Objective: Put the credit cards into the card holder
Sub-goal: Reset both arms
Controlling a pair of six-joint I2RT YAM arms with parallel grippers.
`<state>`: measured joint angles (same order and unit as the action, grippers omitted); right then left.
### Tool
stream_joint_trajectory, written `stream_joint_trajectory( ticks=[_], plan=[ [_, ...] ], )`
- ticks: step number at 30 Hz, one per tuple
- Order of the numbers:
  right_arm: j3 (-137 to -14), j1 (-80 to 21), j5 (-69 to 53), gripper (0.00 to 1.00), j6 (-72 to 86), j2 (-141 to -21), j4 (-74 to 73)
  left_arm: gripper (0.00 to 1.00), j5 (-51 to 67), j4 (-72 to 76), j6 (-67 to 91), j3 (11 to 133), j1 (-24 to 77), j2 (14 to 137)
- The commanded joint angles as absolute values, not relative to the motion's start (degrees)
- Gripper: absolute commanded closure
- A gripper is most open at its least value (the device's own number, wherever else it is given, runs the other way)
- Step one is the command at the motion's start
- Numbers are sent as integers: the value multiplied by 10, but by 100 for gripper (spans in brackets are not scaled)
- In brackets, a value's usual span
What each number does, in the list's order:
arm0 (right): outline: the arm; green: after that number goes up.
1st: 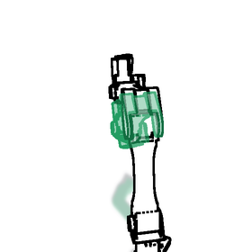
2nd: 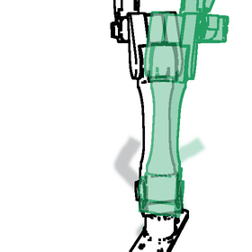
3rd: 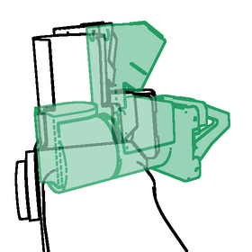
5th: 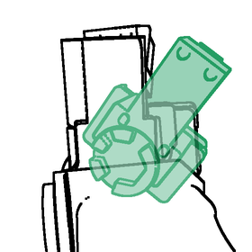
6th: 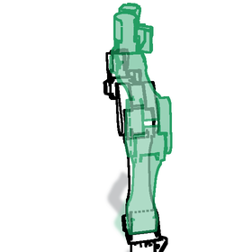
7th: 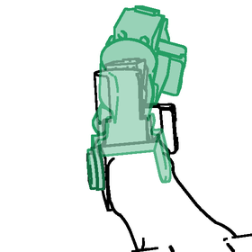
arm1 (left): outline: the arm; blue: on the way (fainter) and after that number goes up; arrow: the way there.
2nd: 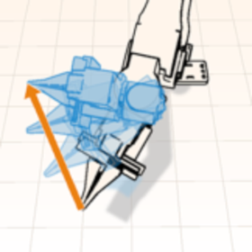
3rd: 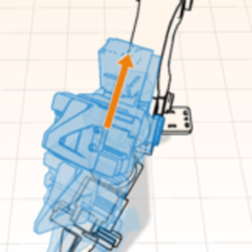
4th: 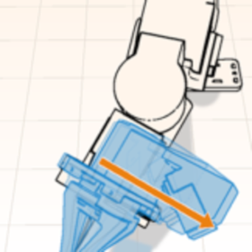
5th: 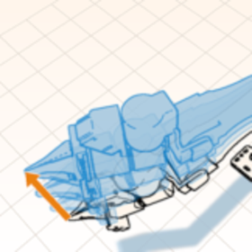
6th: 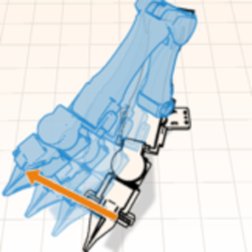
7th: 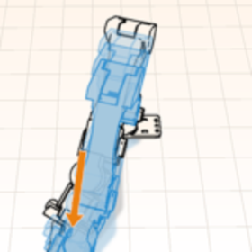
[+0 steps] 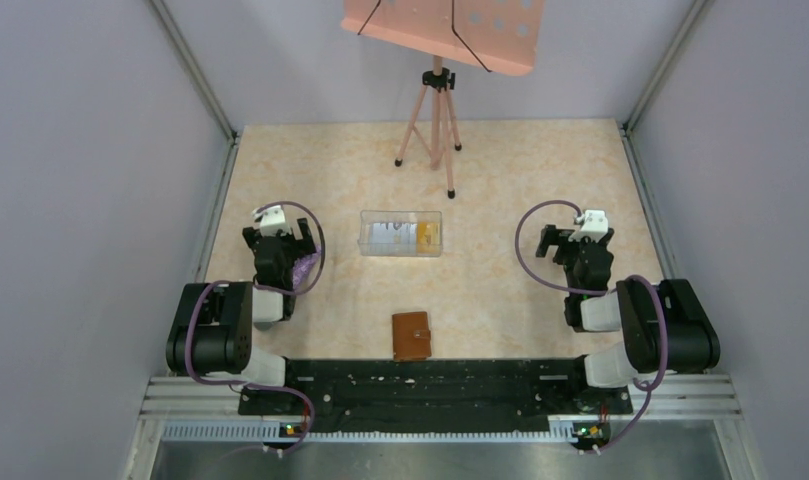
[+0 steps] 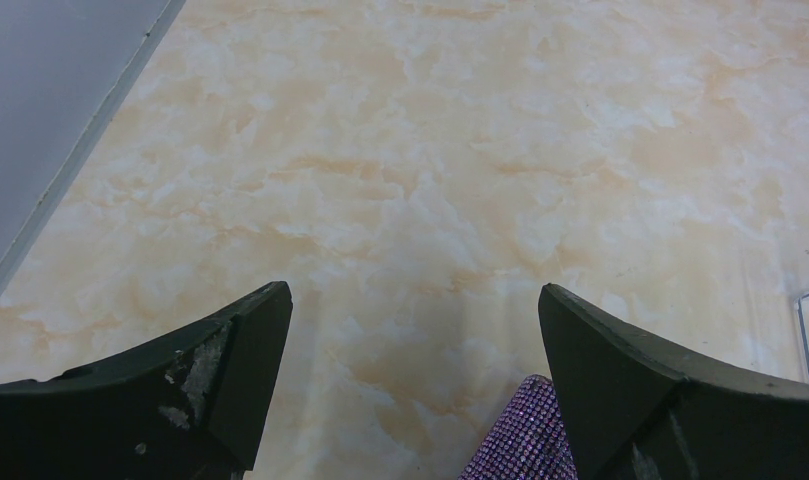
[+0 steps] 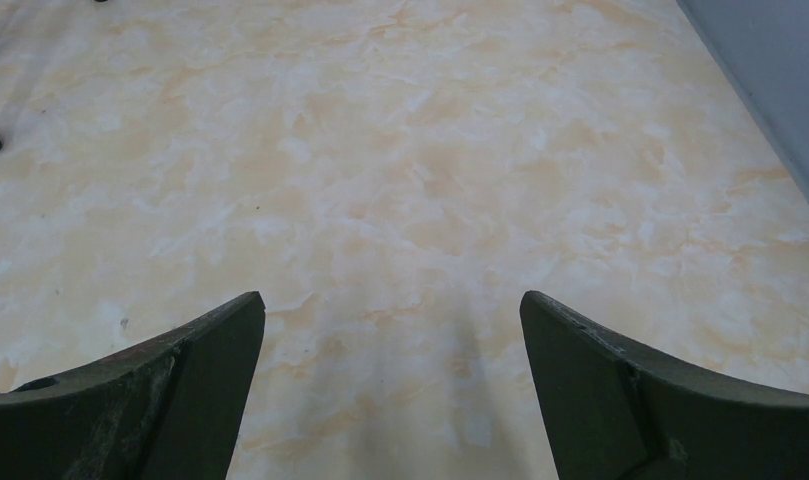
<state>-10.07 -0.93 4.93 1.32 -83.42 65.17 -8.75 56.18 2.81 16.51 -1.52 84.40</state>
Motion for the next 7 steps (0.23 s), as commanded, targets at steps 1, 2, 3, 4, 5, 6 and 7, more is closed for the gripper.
stream_joint_trajectory(
  ticks=[1, 2, 3, 4, 5, 6, 7],
  plan=[
    [-110, -3, 53, 1, 20, -834, 689, 1, -82, 592, 23, 180, -19, 840],
    [-109, -3, 53, 1, 20, -834, 690, 1, -82, 589, 24, 182, -19, 840],
    [-109, -2, 53, 1, 20, -834, 689, 1, -82, 585, 24, 184, -19, 841],
    [-109, -3, 53, 1, 20, -834, 689, 1, -81, 579, 25, 185, -20, 840],
    [-110, -3, 53, 1, 20, -834, 689, 1, -78, 570, 29, 187, -19, 836],
    [-110, -3, 53, 1, 20, -834, 689, 1, -79, 566, 28, 186, -20, 833],
    [-109, -3, 53, 1, 20, -834, 689, 1, -79, 565, 28, 186, -20, 832]
  ],
)
